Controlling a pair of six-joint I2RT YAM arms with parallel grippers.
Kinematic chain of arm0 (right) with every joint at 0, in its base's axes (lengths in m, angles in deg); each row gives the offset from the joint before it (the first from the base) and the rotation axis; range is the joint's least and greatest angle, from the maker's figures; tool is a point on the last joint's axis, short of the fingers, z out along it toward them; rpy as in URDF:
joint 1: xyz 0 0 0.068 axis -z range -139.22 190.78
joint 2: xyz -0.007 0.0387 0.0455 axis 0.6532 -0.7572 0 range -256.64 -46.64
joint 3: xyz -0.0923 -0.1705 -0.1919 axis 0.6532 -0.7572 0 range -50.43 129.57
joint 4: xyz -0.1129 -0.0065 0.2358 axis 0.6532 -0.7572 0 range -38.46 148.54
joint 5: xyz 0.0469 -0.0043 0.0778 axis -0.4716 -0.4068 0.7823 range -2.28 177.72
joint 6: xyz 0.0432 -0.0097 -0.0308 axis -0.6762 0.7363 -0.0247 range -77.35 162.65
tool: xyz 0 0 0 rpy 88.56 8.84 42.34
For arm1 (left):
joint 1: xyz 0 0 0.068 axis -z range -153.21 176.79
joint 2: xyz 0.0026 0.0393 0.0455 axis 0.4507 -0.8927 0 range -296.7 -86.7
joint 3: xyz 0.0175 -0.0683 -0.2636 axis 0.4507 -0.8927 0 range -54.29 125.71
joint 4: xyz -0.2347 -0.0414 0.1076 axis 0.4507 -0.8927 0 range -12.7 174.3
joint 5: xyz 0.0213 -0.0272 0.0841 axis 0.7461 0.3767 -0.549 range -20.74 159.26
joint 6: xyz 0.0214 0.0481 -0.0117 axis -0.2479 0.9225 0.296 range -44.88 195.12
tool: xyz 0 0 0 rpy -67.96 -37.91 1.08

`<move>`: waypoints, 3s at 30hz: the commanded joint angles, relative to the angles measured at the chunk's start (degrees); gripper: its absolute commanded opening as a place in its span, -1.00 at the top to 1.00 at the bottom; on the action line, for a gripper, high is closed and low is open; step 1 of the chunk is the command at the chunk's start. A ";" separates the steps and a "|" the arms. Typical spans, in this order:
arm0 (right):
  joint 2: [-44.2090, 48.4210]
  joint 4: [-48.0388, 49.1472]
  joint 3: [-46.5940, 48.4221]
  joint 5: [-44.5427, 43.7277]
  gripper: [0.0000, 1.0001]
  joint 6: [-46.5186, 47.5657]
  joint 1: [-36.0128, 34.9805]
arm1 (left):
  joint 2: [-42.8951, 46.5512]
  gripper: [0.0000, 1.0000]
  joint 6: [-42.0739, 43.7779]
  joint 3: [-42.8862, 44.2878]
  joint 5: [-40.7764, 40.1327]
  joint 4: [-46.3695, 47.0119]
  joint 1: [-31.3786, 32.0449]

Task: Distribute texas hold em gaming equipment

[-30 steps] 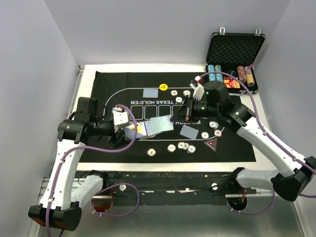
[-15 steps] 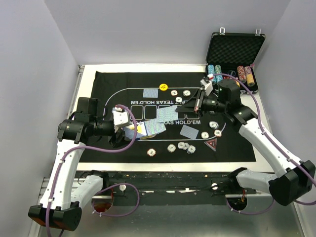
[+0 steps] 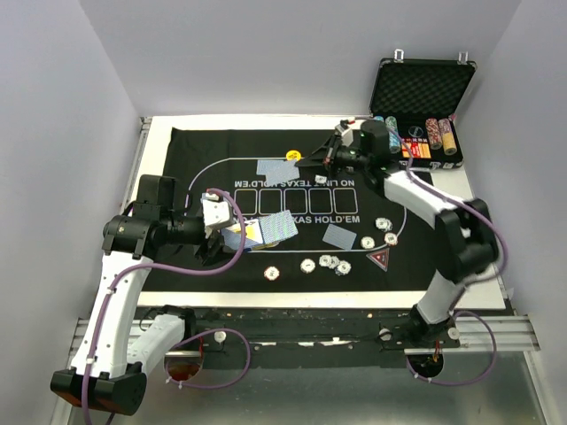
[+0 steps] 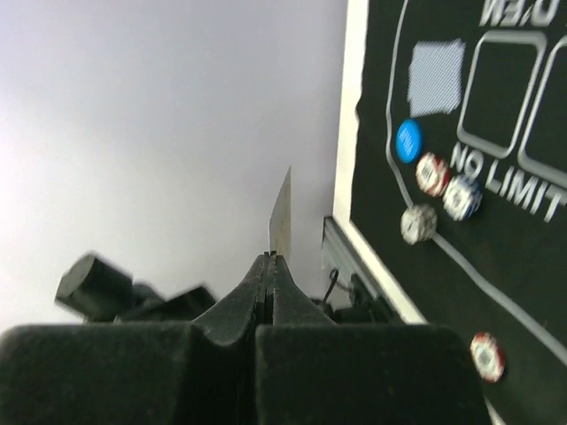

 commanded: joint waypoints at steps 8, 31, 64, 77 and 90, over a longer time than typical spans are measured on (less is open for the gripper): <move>-38.41 2.20 30.77 -7.99 0.99 2.73 0.56 | 0.96 0.62 0.01 1.59 3.52 -0.13 -0.25; -47.68 -31.02 48.56 -25.92 -0.11 16.61 -4.45 | 1.49 0.61 0.36 2.47 4.14 -1.27 -0.16; 19.13 -28.75 -0.92 -17.67 -1.00 22.34 -18.16 | 1.84 0.62 0.36 2.11 3.35 -1.27 -0.16; 19.40 -25.15 -5.94 -19.78 -0.89 18.03 -25.54 | 1.93 0.61 0.01 1.94 3.26 -0.92 -0.16; 22.73 -28.83 -5.24 -23.38 -0.22 16.80 -25.81 | 1.76 0.61 -0.87 1.67 3.96 -0.13 -0.16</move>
